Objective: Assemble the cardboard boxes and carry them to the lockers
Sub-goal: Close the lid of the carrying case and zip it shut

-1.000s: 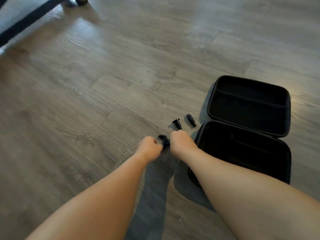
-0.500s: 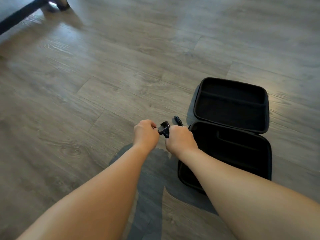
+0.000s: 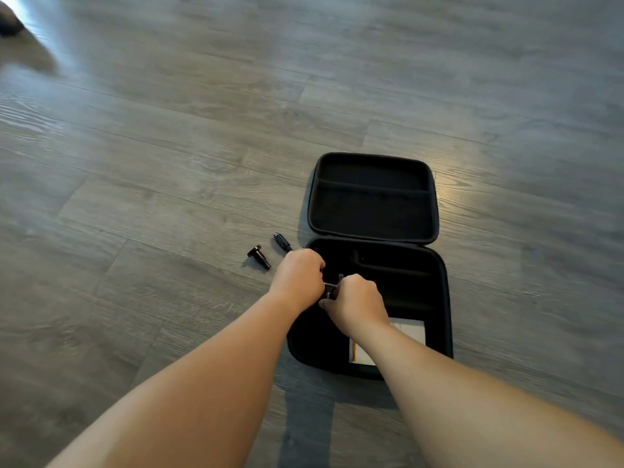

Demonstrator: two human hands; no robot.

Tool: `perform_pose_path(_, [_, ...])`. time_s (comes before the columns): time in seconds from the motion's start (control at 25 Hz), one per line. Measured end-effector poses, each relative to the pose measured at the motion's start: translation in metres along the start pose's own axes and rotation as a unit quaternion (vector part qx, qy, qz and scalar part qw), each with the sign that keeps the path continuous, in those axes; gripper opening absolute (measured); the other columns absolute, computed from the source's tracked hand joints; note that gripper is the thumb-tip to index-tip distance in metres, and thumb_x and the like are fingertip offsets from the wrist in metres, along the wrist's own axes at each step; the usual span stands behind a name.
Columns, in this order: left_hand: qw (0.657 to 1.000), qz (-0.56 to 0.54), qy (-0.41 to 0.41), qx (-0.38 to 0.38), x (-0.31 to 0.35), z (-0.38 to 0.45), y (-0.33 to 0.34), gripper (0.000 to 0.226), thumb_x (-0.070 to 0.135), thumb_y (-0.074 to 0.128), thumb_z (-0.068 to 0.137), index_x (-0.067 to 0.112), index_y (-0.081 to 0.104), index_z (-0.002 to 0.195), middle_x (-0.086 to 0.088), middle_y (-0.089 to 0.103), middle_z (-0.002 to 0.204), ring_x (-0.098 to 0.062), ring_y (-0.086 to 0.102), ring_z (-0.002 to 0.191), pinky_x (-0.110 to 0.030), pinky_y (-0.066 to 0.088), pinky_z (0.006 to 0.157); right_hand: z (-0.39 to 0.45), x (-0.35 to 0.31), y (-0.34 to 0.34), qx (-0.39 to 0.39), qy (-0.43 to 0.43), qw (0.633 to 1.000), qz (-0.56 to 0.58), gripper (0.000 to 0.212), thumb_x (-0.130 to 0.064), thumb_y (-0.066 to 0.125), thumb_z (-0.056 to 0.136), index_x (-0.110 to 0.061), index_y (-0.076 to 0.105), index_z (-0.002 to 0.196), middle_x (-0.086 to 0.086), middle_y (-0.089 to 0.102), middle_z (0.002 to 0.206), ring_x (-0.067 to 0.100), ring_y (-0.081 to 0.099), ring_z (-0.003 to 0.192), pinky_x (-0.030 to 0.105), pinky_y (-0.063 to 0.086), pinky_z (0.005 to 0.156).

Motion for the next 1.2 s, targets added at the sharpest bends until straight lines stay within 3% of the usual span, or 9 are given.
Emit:
perform_pose_path(0.08, [0.999,0.024,0.026,-0.021,-0.001,-0.001,0.003,0.02,0.011,0.058,0.086,0.013,0.077,0.094,-0.01,0.07,0.101,-0.03,0.064,0.099,-0.036,0.051,0.086,0.002,0.0,0.001,0.002,-0.006,1.0,0.001,0.019,-0.034,0.072,0.088,-0.015,0.068,0.088,0.001,0.063,0.079,0.025,0.064,0.076,0.032,0.053,0.065])
perform_pose_path(0.24, [0.997,-0.051,0.03,0.056,-0.017,-0.008,-0.005,0.02,0.011,0.06,0.09,0.011,0.077,0.101,-0.007,0.07,0.105,-0.025,0.064,0.1,-0.037,0.051,0.092,0.012,-0.013,-0.014,0.039,-0.026,0.999,0.01,0.013,-0.031,0.064,0.09,-0.019,0.071,0.09,0.001,0.064,0.084,0.027,0.064,0.081,0.037,0.059,0.073])
perform_pose_path(0.44, [0.991,-0.068,0.01,0.111,-0.044,-0.008,-0.012,0.022,0.014,0.055,0.088,0.004,0.071,0.078,-0.01,0.062,0.084,-0.032,0.061,0.078,-0.042,0.051,0.071,0.036,-0.064,-0.014,0.06,-0.136,0.989,-0.007,0.022,-0.033,0.06,0.087,-0.018,0.068,0.1,0.007,0.07,0.1,0.035,0.063,0.099,0.039,0.055,0.081])
perform_pose_path(0.56, [0.992,-0.05,-0.03,0.116,-0.082,-0.009,-0.022,0.021,0.014,0.057,0.091,0.003,0.066,0.076,-0.01,0.059,0.082,-0.031,0.058,0.076,-0.04,0.05,0.068,0.041,-0.096,0.005,0.047,-0.236,0.97,-0.048,0.023,-0.028,0.06,0.093,-0.012,0.066,0.107,0.01,0.066,0.107,0.034,0.06,0.105,0.041,0.053,0.083])
perform_pose_path(0.72, [0.984,-0.043,-0.134,0.106,-0.134,-0.022,-0.029,0.023,0.018,0.059,0.095,0.005,0.065,0.113,-0.009,0.06,0.118,-0.028,0.058,0.109,-0.042,0.05,0.093,0.038,-0.125,0.037,0.024,-0.294,0.943,-0.154,0.016,-0.017,0.053,0.096,-0.008,0.062,0.105,0.012,0.065,0.108,0.034,0.06,0.106,0.038,0.045,0.083])
perform_pose_path(0.84, [0.99,-0.065,-0.118,0.038,-0.139,-0.018,-0.019,0.047,0.012,0.057,0.096,0.007,0.048,0.142,-0.008,0.043,0.152,-0.027,0.041,0.138,-0.039,0.035,0.113,0.036,-0.13,0.05,0.035,-0.281,0.924,-0.257,0.021,-0.019,0.05,0.095,-0.013,0.061,0.111,0.008,0.066,0.111,0.032,0.059,0.11,0.042,0.04,0.09])
perform_pose_path(0.88, [0.993,-0.063,-0.099,0.017,-0.136,-0.016,-0.017,0.052,0.01,0.056,0.097,0.009,0.043,0.148,-0.009,0.041,0.155,-0.029,0.039,0.14,-0.036,0.033,0.114,0.037,-0.131,0.054,0.04,-0.27,0.92,-0.281,0.026,-0.021,0.049,0.094,-0.014,0.06,0.117,0.007,0.066,0.114,0.031,0.059,0.112,0.044,0.038,0.092])
perform_pose_path(1.0, [0.993,-0.081,-0.077,0.041,-0.131,-0.012,-0.021,0.041,0.006,0.057,0.093,0.011,0.058,0.134,-0.012,0.067,0.122,-0.03,0.06,0.113,-0.03,0.044,0.092,0.041,-0.139,0.064,0.02,-0.251,0.922,-0.294,0.028,-0.023,0.047,0.097,-0.014,0.059,0.121,0.007,0.066,0.117,0.031,0.06,0.114,0.047,0.034,0.094])
perform_pose_path(1.2, [0.989,-0.072,-0.117,0.062,-0.132,-0.017,-0.025,0.019,0.014,0.057,0.091,0.018,0.075,0.096,-0.006,0.073,0.088,-0.026,0.066,0.085,-0.036,0.053,0.072,0.041,-0.137,0.066,0.024,-0.266,0.926,-0.265,0.024,-0.011,0.042,0.099,-0.016,0.065,0.108,0.005,0.068,0.108,0.03,0.065,0.105,0.045,0.038,0.094])
Point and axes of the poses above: each hand's wrist, its own z-axis towards the middle knuckle, its own y-axis out of the palm, x = y × z, the point moved 6 cm from there along z, towards the middle knuckle
